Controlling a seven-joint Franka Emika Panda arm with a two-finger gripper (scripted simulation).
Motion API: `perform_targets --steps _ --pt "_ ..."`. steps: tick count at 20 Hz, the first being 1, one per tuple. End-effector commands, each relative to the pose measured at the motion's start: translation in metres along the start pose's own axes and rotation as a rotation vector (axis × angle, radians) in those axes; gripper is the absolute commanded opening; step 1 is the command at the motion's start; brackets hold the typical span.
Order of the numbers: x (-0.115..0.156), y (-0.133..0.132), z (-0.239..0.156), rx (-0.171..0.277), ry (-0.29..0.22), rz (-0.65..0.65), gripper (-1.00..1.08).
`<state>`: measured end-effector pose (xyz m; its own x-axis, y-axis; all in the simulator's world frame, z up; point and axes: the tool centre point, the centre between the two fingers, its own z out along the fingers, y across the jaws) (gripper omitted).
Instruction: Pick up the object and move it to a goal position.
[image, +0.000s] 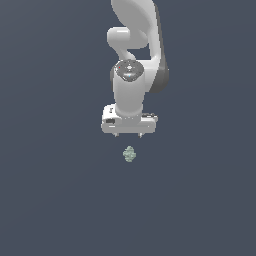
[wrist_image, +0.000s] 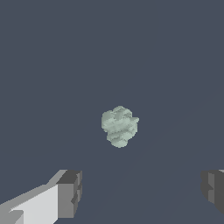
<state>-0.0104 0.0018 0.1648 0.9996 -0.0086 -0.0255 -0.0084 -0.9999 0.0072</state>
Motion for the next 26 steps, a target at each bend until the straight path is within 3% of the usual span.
perform_targets --steps 1,11,18,26 --pt "0.000 0.000 0.000 0.000 0.000 0.000 1.00" --pt "-0.013 0.000 0.009 -0.017 -0.052 0.002 1.00" --pt "-0.011 0.000 0.011 -0.016 -0.047 -0.014 1.00" --pt "-0.002 -0.001 0.027 -0.011 -0.030 -0.117 1.00"
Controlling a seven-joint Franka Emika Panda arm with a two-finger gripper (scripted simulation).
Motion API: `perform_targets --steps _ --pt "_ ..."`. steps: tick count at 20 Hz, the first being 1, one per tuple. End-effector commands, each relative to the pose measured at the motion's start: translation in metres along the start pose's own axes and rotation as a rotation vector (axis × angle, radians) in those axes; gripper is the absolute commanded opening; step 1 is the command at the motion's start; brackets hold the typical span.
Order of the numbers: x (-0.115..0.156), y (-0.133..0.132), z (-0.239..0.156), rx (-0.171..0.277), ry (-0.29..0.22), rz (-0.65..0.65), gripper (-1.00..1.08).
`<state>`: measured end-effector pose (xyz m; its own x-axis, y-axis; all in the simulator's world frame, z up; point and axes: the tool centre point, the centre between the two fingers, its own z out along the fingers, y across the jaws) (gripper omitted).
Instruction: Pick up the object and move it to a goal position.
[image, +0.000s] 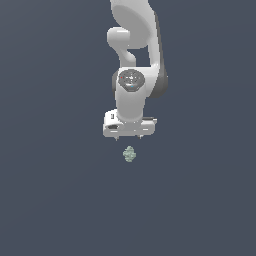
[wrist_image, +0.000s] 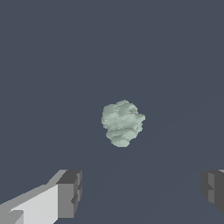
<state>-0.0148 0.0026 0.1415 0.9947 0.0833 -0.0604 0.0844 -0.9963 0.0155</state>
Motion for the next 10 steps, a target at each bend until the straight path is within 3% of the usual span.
perform_targets --steps 1,10 --pt "0.004 0.000 0.007 0.001 0.007 -0.043 1.00" --pt "0.020 -0.002 0.037 0.004 0.043 -0.233 1.00"
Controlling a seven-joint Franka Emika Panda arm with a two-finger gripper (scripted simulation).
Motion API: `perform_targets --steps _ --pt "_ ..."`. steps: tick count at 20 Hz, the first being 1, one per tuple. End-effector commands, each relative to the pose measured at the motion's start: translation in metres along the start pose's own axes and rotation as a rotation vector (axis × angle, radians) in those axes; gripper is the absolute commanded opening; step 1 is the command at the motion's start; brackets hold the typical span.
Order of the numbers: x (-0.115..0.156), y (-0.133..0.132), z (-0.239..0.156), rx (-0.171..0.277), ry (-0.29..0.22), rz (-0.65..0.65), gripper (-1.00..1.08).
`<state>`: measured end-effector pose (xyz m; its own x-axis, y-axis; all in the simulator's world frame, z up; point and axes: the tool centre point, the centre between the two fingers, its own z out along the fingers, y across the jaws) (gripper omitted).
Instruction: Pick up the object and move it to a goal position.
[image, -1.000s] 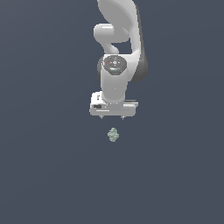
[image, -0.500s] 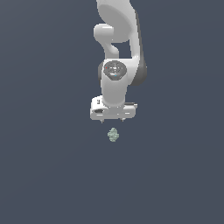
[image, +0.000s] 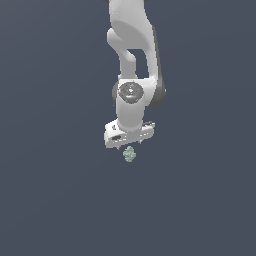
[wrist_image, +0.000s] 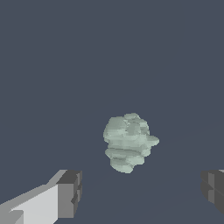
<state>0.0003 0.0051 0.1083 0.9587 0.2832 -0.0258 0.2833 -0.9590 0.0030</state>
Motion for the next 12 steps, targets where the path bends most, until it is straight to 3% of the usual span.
perform_targets --steps 1,12 --pt "0.004 0.000 0.007 0.000 0.009 -0.046 1.00" --pt "0.009 0.000 0.021 0.001 0.026 -0.129 1.00"
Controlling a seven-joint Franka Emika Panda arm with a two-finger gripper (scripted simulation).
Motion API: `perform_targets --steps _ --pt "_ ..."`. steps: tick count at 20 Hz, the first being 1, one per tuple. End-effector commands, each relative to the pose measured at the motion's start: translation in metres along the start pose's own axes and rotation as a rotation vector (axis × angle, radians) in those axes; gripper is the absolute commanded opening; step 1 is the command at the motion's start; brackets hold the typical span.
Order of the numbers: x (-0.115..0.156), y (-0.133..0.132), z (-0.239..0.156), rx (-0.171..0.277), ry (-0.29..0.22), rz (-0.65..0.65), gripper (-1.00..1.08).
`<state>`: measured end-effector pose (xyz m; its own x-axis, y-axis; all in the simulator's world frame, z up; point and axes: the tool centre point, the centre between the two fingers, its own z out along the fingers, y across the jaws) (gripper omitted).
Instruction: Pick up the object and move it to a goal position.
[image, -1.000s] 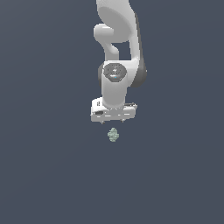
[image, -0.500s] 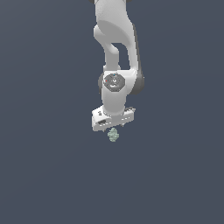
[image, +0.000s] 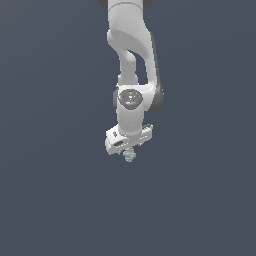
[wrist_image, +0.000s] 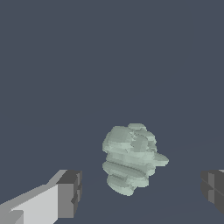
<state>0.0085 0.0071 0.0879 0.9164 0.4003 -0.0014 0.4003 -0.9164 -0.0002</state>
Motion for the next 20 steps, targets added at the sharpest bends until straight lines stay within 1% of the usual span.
perform_targets --steps 1,6,13,18,19,20 --pt "0.000 0.000 0.000 0.000 0.000 0.000 1.00" --pt "0.000 0.000 0.010 0.000 0.000 -0.001 1.00" --pt "-0.001 -0.001 0.044 0.000 0.001 -0.004 1.00" --pt "0.000 0.000 0.051 0.000 0.001 -0.005 1.00" --pt "0.000 0.000 0.051 0.000 0.001 -0.005 -1.00" --pt "0.000 0.000 0.051 0.000 0.001 -0.005 -1.00"
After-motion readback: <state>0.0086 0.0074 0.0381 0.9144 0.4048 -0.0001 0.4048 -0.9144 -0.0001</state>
